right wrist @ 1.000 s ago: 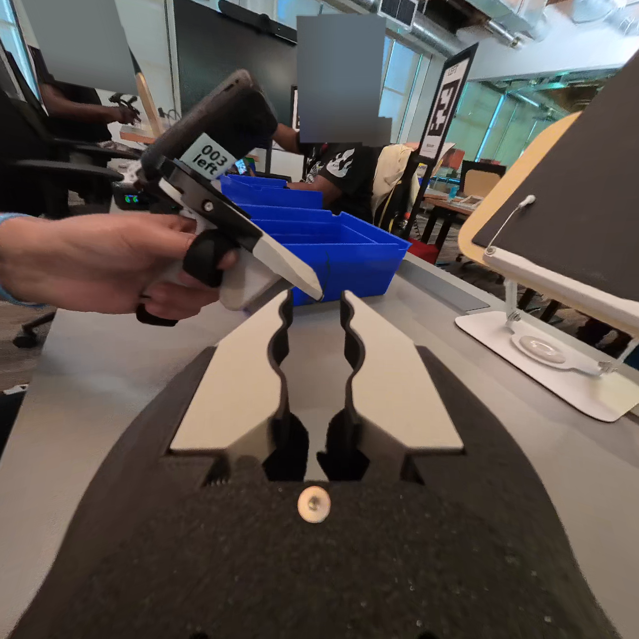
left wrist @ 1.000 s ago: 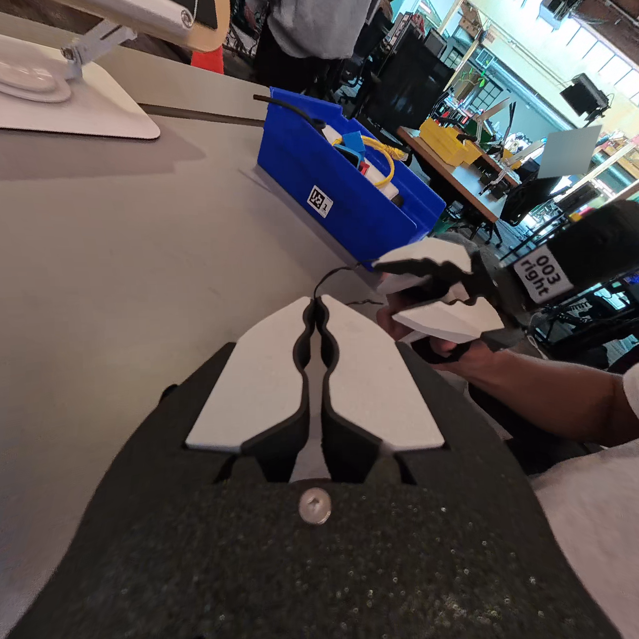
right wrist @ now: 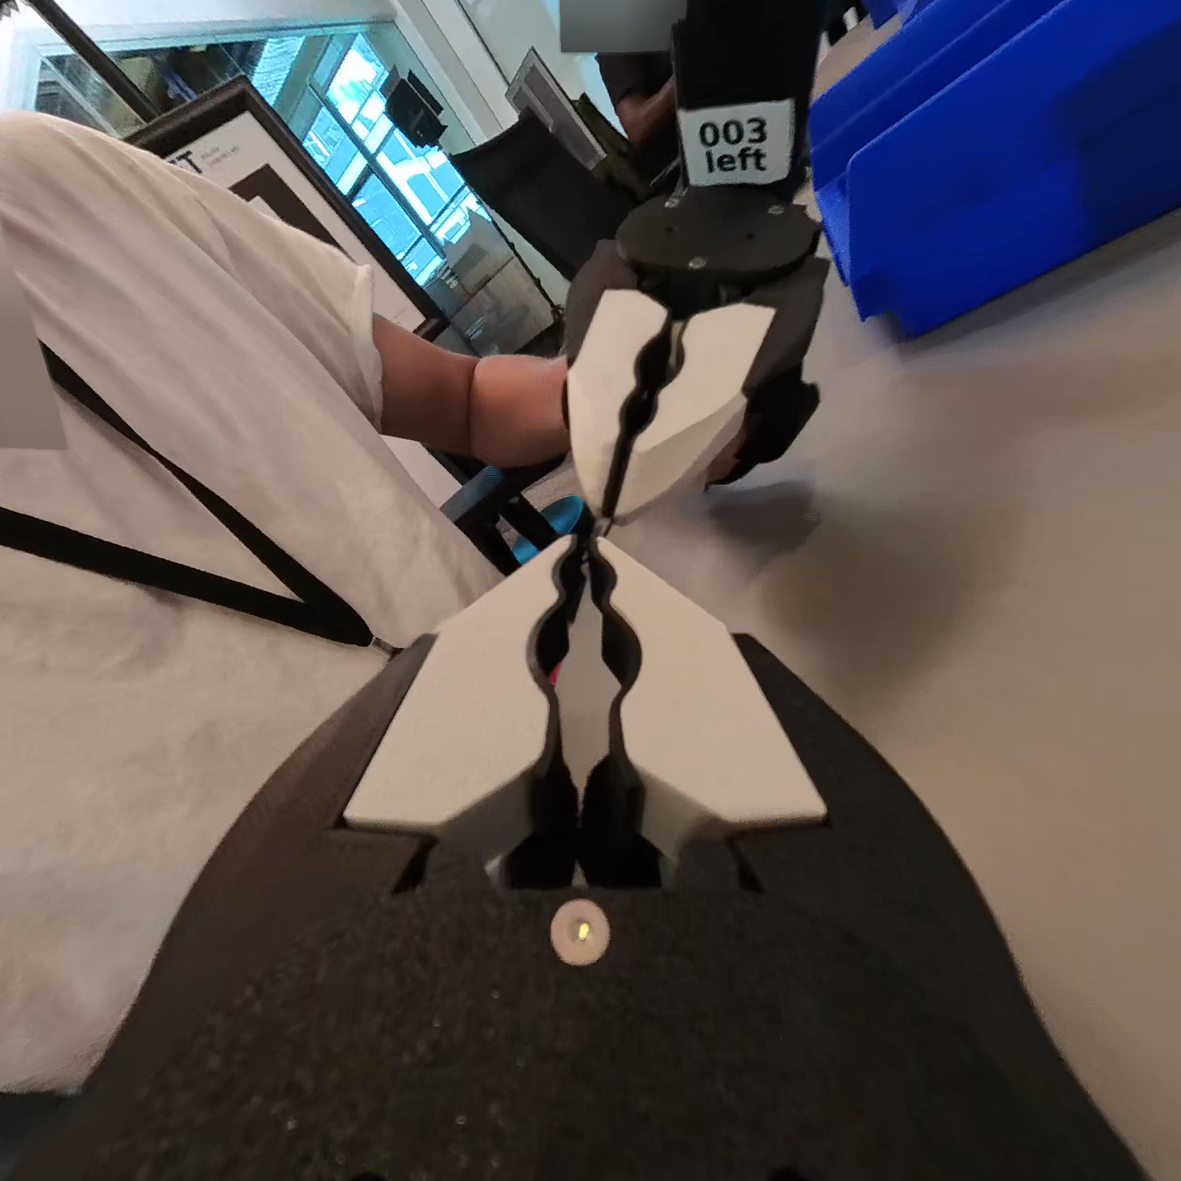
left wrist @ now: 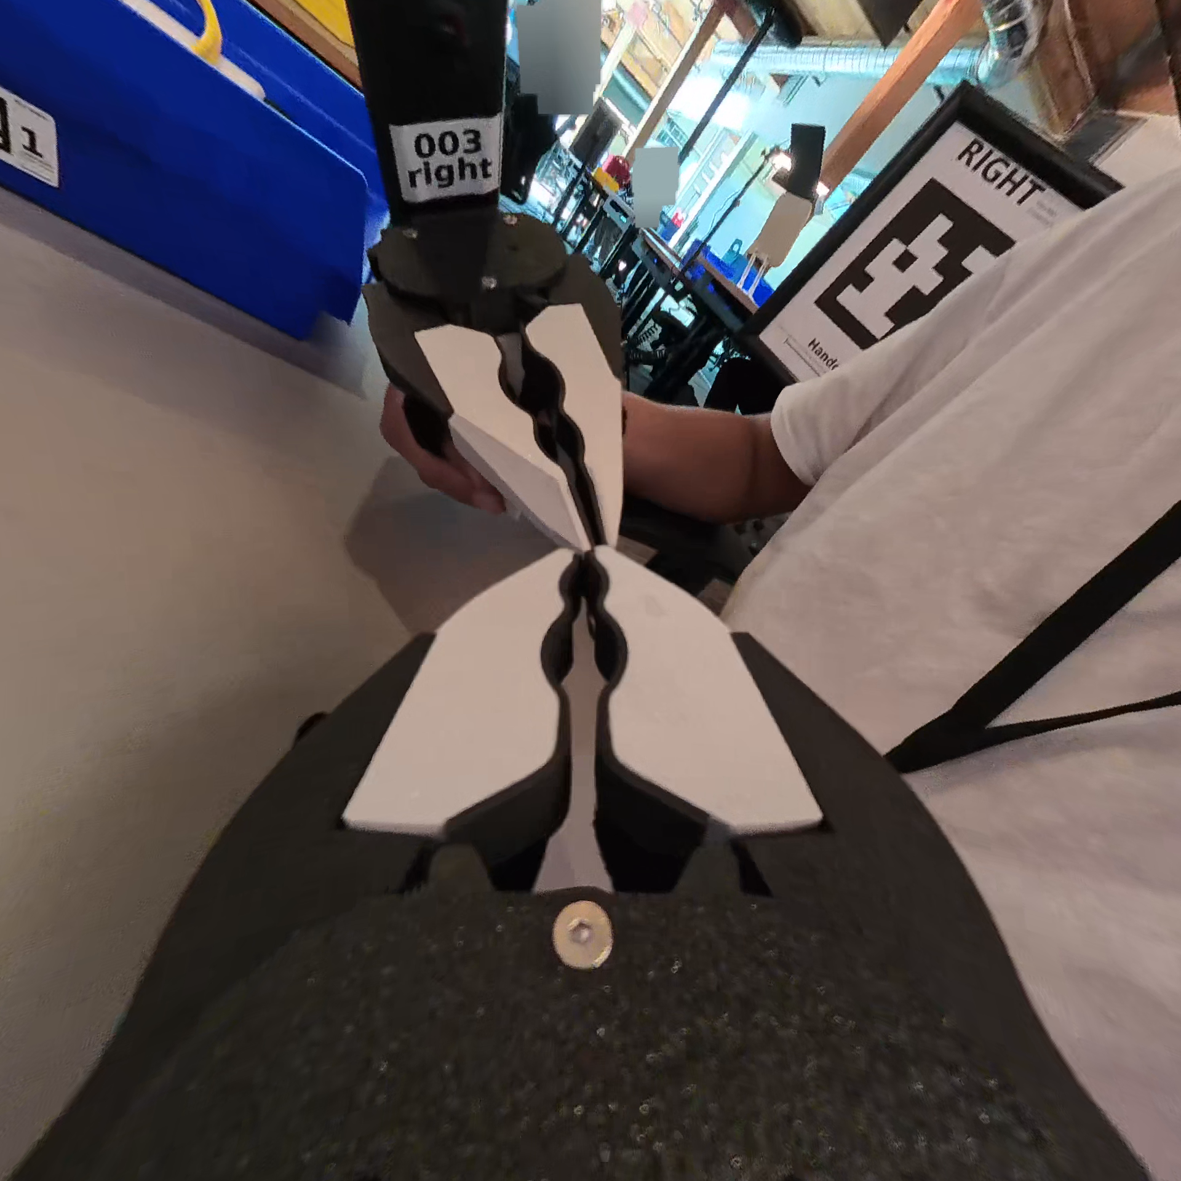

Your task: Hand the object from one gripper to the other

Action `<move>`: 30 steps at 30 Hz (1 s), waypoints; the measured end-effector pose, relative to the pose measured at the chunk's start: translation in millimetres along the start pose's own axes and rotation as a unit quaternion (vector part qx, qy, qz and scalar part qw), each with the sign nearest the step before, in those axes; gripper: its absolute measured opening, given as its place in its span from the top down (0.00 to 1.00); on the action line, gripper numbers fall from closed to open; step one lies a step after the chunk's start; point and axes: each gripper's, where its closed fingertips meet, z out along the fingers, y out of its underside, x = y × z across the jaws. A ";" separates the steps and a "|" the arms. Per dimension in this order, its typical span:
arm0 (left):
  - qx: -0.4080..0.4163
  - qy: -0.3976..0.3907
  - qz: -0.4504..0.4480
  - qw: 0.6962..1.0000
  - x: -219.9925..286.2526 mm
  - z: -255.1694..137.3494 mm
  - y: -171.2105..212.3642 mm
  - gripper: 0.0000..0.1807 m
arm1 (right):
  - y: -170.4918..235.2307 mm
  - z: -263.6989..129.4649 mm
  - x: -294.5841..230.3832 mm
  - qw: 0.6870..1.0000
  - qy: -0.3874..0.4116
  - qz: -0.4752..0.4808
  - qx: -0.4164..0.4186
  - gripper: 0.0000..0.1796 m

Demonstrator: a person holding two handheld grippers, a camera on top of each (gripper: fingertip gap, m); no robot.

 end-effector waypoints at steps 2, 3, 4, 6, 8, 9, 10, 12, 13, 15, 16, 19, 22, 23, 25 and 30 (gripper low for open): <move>-0.007 -0.021 -0.002 1.000 -5.4 -1.1 1.3 1.00 | -4.1 -4.9 5.7 1.000 0.018 -0.006 0.015 0.99; -0.006 -0.029 -0.003 1.000 -7.6 -2.3 0.5 1.00 | -5.7 -7.2 8.2 0.999 0.025 -0.008 0.021 0.99; -0.002 -0.037 -0.003 0.999 -9.8 -3.9 -1.2 1.00 | -7.1 -8.8 11.2 0.999 0.032 -0.008 0.027 0.99; 0.014 -0.052 -0.005 0.999 -14.1 -8.0 -6.1 1.00 | -11.9 -10.8 17.5 0.997 0.049 -0.022 0.047 0.98; 0.045 -0.060 -0.013 0.997 -17.2 -13.8 -14.5 1.00 | -22.1 -14.4 24.3 0.992 0.076 -0.051 0.082 0.83; 0.068 -0.063 -0.023 0.995 -18.8 -18.1 -20.5 1.00 | -29.1 -17.8 28.3 0.987 0.097 -0.073 0.103 0.74; 0.094 -0.064 -0.037 0.993 -20.4 -23.0 -27.2 1.00 | -36.1 -22.0 31.2 0.979 0.123 -0.105 0.121 0.69; 0.150 -0.074 -0.072 0.983 -26.2 -34.7 -39.6 1.00 | -47.3 -29.6 36.1 0.947 0.208 -0.208 0.130 0.65; 0.177 -0.084 -0.093 0.976 -31.3 -40.9 -44.0 1.00 | -49.5 -29.4 36.5 0.920 0.256 -0.274 0.114 0.65; 0.214 -0.099 -0.134 0.962 -40.1 -50.1 -46.7 1.00 | -48.7 -22.6 36.7 0.854 0.346 -0.383 0.065 0.65; 0.225 -0.108 -0.147 0.957 -43.8 -53.0 -46.1 1.00 | -47.2 -17.6 36.5 0.815 0.389 -0.427 0.044 0.65; 0.234 -0.135 -0.158 0.950 -51.7 -56.9 -41.9 1.00 | -33.3 7.1 38.2 0.683 0.463 -0.561 -0.063 0.71; 0.225 -0.150 -0.161 0.949 -55.6 -55.6 -37.1 1.00 | -32.5 19.8 46.4 0.586 0.522 -0.609 -0.116 0.78; 0.225 -0.144 -0.165 0.949 -54.9 -54.2 -36.8 1.00 | -32.8 21.0 49.5 0.564 0.531 -0.618 -0.131 0.79; 0.223 -0.132 -0.175 0.950 -53.0 -49.2 -35.1 1.00 | -31.8 21.1 57.1 0.548 0.541 -0.620 -0.151 0.81; 0.222 -0.091 -0.184 0.953 -45.4 -39.2 -34.7 1.00 | -37.1 5.8 63.1 0.495 0.574 -0.630 -0.168 1.00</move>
